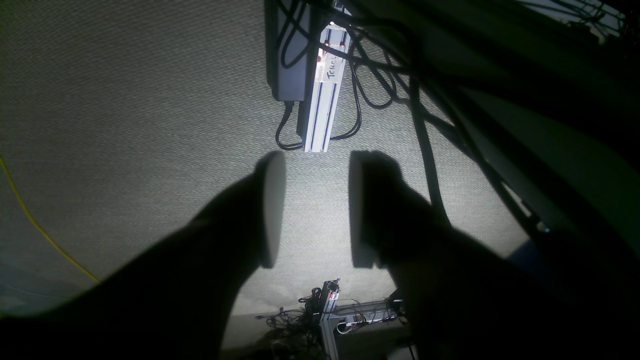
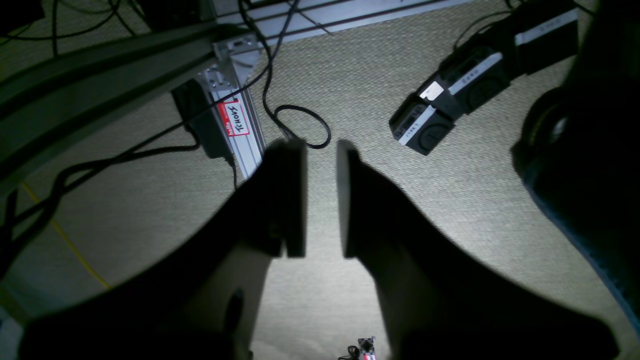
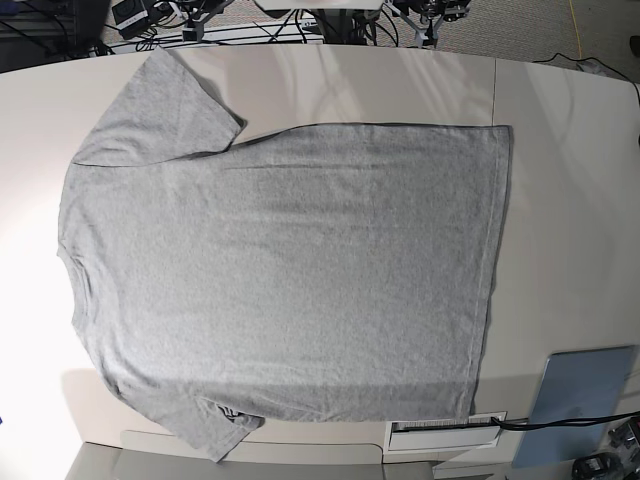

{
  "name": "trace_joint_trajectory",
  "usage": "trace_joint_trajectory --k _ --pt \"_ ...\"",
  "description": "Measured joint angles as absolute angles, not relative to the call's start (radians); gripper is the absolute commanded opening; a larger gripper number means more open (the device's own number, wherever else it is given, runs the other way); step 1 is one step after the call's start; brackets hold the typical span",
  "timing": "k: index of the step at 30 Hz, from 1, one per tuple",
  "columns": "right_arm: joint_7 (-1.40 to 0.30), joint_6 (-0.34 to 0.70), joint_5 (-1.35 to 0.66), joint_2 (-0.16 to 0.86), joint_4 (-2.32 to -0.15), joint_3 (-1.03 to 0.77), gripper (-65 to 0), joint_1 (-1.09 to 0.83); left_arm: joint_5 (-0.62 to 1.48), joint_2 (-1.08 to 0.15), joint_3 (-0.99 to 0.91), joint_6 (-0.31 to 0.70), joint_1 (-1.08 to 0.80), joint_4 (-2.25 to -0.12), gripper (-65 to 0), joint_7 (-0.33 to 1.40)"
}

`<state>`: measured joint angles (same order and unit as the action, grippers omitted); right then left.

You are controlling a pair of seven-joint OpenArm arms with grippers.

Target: Fold the T-shirt properly

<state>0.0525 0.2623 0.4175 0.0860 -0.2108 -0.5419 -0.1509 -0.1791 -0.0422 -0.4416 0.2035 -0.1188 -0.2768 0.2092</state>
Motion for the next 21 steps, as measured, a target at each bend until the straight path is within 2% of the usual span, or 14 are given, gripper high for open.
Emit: trace_joint_trajectory --k 7,10,15,21 --pt "0.053 0.295 0.417 0.125 -0.215 -0.537 -53.6 -0.202 -0.245 -0.044 -0.442 0.204 -0.129 -0.289 -42.2 0.208" --pt "0.075 0.311 0.418 0.13 -0.261 -0.461 -53.6 -0.252 -0.247 -0.044 -0.442 0.212 -0.173 -0.349 -42.2 0.208" --pt "0.099 0.315 0.366 0.13 -0.455 -0.242 -53.6 -0.39 -0.161 -0.043 -0.44 0.405 -0.312 -0.559 -42.2 0.217" --pt "0.076 0.317 0.202 0.155 -0.767 -0.107 -53.6 -0.616 -0.049 -0.045 -0.44 0.485 -0.533 -0.927 -42.2 0.286"
